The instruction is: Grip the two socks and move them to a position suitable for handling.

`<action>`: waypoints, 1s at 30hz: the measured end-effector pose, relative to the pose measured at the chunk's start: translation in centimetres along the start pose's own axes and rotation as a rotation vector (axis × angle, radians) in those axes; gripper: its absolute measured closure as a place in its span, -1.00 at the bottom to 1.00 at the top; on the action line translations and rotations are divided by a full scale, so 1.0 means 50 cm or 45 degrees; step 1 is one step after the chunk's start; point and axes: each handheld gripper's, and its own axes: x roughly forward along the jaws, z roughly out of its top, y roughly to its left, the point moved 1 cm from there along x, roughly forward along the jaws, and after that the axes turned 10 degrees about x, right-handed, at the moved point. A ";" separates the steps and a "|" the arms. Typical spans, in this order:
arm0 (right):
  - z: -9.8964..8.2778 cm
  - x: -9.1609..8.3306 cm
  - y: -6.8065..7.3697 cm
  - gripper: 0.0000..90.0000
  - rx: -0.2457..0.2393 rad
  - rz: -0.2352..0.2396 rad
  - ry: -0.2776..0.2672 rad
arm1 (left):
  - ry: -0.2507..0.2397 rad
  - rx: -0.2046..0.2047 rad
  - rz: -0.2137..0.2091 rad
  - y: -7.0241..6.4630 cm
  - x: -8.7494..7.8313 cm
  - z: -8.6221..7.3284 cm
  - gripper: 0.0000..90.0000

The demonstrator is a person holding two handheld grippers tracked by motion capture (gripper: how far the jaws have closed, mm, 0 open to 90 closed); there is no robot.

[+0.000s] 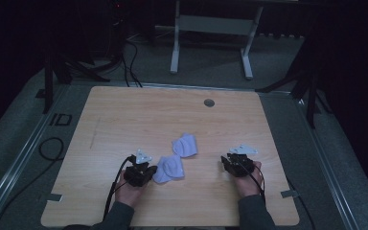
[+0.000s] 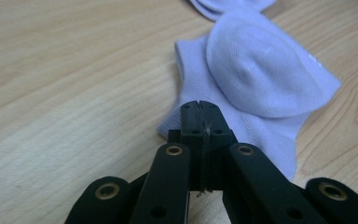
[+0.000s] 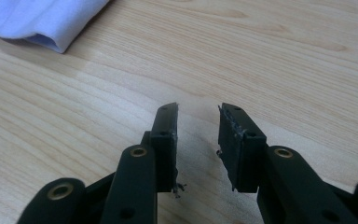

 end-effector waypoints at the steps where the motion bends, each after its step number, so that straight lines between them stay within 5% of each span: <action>1: 0.000 -0.001 0.000 0.50 -0.002 0.002 -0.001 | 0.001 0.008 0.000 -0.001 0.001 0.001 0.99; 20: 0.020 -0.029 0.059 0.55 -0.102 0.112 -0.027 | -0.025 0.053 -0.056 -0.012 0.019 0.014 0.99; 30: 0.026 -0.043 0.150 0.99 -0.300 0.235 -0.038 | -0.030 0.062 -0.084 -0.024 0.028 0.022 0.99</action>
